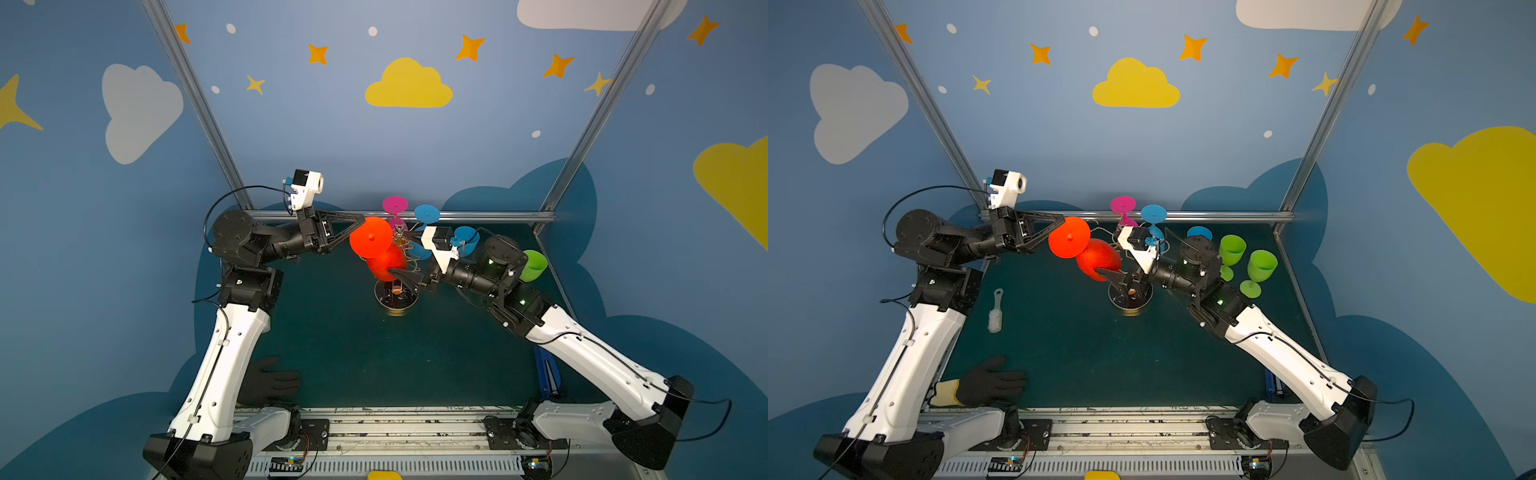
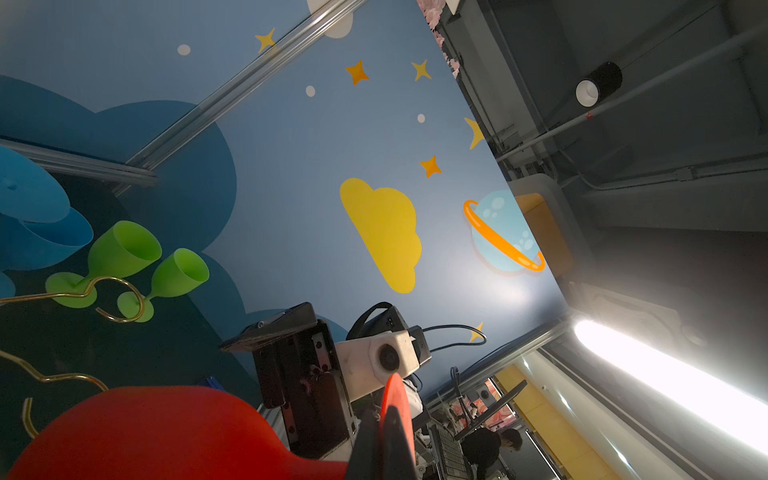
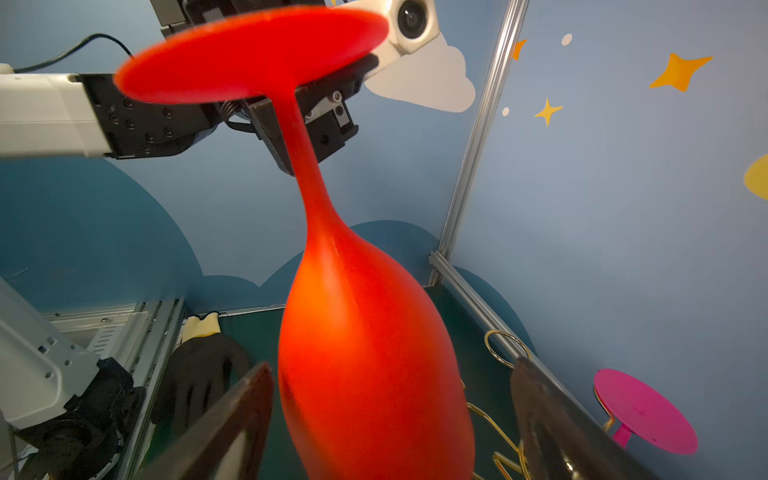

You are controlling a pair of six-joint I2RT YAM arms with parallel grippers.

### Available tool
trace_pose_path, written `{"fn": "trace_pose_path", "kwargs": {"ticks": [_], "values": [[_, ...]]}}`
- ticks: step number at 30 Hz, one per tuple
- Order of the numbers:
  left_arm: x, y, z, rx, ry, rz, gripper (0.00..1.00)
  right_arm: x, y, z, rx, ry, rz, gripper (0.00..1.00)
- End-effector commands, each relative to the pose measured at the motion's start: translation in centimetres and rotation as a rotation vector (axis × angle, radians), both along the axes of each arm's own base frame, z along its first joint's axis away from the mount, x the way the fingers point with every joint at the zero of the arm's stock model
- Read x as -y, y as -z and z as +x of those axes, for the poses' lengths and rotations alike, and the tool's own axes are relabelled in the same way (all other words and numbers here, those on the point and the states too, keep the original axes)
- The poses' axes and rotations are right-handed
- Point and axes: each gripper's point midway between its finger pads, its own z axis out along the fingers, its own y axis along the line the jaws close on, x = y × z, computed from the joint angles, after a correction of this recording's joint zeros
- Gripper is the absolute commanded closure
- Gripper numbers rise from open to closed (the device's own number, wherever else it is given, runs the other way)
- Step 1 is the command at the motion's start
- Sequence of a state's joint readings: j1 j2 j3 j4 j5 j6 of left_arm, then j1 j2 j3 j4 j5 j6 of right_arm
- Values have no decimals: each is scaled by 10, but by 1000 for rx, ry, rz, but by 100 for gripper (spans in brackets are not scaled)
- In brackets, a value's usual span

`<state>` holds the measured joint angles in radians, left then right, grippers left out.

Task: Take the wine glass off the wine glass rack
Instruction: 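Carry the red glass toward the right gripper while the right gripper reaches toward it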

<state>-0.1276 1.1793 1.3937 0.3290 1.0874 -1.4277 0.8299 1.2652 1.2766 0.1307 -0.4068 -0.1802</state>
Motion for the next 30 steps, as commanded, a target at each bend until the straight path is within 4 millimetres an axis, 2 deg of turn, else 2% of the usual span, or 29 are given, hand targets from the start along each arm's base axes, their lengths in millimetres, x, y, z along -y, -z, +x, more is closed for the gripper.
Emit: {"fn": "trace_pose_path", "kwargs": {"ticks": [1,10,15,18,22,28,29,30], "values": [[1,-11,-5,58,-3,-4,97,-8,-13,-8,20,-50,21,12],[8,-14,-6,66,24,-18,97,-25,-2,1,-20,-57,0,12],[12,-15,-9,80,36,-24,97,-27,4,4,-40,-46,-10,14],[12,-15,-6,79,36,-32,97,-28,7,5,-54,-41,-19,23],[13,-15,-3,81,36,-35,97,-25,11,2,-74,-37,-20,46],[13,-6,7,102,2,0,97,-19,12,-4,-102,-37,-19,65],[12,-4,9,107,-10,10,95,-19,12,-6,-113,-38,-20,67],[12,-3,11,112,-22,18,88,-17,12,-6,-121,-33,-19,69]]}}
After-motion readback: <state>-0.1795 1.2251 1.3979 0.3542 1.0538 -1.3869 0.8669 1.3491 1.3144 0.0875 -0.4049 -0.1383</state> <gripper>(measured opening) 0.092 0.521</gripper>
